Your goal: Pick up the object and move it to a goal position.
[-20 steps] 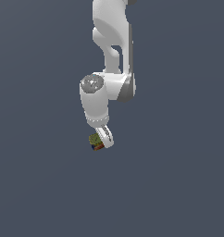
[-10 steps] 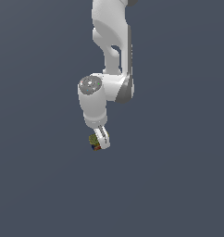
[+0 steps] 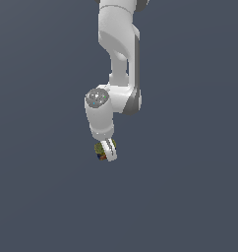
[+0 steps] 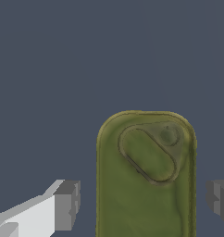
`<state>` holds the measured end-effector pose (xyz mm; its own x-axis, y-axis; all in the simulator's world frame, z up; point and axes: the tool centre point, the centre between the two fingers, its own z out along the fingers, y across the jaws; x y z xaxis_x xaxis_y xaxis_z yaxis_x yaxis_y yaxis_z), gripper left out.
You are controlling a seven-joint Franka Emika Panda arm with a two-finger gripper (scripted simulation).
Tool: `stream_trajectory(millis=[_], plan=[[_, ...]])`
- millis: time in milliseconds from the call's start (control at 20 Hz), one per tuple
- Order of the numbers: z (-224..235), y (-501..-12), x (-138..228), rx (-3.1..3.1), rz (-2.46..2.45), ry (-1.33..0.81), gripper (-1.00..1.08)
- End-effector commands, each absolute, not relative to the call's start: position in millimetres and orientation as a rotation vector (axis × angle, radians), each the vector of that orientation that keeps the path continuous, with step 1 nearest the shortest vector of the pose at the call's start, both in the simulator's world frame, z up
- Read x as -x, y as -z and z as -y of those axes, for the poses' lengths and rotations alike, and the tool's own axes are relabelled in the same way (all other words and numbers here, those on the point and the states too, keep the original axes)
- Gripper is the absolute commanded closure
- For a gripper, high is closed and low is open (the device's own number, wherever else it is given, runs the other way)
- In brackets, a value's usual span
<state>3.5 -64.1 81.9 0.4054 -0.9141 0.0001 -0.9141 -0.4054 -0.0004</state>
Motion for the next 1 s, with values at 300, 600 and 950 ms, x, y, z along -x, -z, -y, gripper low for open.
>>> stream_trajectory(millis=[300, 600, 950], plan=[[64.2, -58.5, -4.0, 2.632, -1.716, 0.0, -0.92], [64.2, -58.5, -4.0, 2.632, -1.716, 0.0, 1.08], [63.2, -59.6, -3.8, 2.632, -1.714, 0.0, 1.08]])
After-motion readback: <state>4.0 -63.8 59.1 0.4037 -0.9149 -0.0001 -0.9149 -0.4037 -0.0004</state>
